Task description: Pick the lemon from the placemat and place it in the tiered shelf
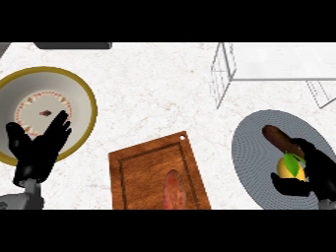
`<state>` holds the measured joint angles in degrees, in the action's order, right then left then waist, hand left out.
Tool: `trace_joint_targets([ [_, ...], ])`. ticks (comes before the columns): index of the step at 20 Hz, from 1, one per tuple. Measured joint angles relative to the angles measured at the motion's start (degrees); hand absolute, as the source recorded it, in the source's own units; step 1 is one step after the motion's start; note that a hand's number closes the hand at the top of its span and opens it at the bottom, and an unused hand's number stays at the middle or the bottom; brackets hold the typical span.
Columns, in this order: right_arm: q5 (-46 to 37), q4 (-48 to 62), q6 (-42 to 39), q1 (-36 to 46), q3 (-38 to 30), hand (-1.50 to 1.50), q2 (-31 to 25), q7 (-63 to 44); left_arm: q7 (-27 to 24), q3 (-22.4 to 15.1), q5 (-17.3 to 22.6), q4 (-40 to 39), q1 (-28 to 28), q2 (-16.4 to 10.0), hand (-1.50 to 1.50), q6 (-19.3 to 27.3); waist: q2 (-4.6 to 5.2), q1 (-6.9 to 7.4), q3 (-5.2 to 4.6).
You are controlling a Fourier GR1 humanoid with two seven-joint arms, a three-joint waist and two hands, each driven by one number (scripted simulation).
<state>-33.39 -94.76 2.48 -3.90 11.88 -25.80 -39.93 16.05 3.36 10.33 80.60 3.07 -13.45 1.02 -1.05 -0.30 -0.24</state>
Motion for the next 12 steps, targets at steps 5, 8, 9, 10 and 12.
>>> trace_joint_targets([
  [5,1.42,-1.09,-4.94,4.53,4.48,1.5,0.52,5.31,-0.63,-0.97,-1.0,-0.06,0.55,0.71,0.0,0.03,0.16,0.85,-0.02],
  [8,2.84,-1.35,-9.54,9.28,8.14,1.5,1.19,9.11,-1.13,-1.28,-1.36,-0.57,1.18,1.03,0.0,-0.02,0.46,1.64,0.15],
  [9,3.21,-2.51,-11.11,10.57,9.34,1.5,1.59,9.31,-1.24,-1.17,-1.34,-0.73,1.13,1.12,0.0,0.02,0.46,1.51,0.3],
  [10,3.79,-3.53,-11.87,11.75,9.93,1.5,2.4,9.67,-1.08,-1.11,-1.42,-0.71,1.09,1.32,0.0,0.32,0.46,1.37,0.44],
  [12,5.19,-6.03,-13.18,14.05,9.53,1.5,3.33,9.72,-1.41,-1.14,-1.74,-0.53,0.7,1.66,0.0,0.67,0.45,1.05,0.63],
])
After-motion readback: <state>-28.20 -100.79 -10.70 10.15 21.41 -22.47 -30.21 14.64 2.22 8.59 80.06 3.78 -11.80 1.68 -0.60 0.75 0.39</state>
